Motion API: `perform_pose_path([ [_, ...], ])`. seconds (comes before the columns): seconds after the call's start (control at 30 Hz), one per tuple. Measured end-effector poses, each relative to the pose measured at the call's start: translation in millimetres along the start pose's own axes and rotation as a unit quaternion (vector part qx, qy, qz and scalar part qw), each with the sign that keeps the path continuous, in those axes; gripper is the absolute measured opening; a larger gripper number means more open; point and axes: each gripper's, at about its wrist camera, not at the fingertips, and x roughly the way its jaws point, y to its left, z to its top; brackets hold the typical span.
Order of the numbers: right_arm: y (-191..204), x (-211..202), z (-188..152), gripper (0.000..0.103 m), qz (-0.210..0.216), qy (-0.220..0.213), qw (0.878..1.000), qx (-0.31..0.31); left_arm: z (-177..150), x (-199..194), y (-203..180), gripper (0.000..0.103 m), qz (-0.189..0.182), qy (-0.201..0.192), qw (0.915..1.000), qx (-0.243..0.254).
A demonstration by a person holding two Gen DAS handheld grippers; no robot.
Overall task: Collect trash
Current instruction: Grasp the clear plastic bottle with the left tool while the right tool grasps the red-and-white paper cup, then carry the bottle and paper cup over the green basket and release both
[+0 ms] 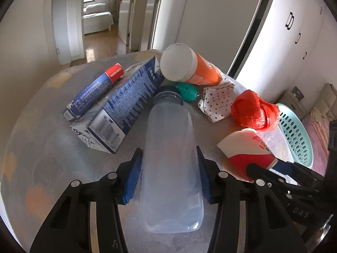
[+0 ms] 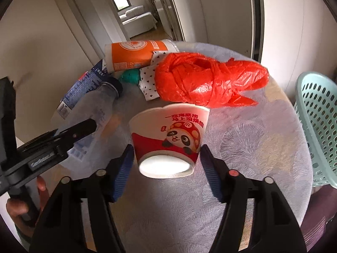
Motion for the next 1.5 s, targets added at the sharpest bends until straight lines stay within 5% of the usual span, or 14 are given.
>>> perform_pose_path([
  [0.4, 3, -53, -6, 0.059, 0.040, -0.028, 0.999, -0.013, -3, -51, -29, 0.045, -0.025, -0.043, 0.9986, 0.015],
  [0.77, -44, -131, -6, 0.059, -0.024, -0.129, 0.991, 0.024, 16, -77, -97, 0.045, -0.100, -0.080, 0.9898, 0.063],
  [1.13, -149, -176, 4, 0.059, -0.167, -0.189, 0.962, 0.106, 30, -33, -215, 0.045, -0.169, -0.068, 0.9719, 0.149],
  [1.3, -199, -181, 4, 0.059, -0.206, -0.188, 0.947, 0.157, 36, 7, -265, 0.045, -0.202, -0.038, 0.9618, 0.180],
  [1.5, -245, -170, 2, 0.059, -0.231, -0.166, 0.938, 0.198, 35, 63, -302, 0.045, -0.206, 0.008, 0.9593, 0.193],
])
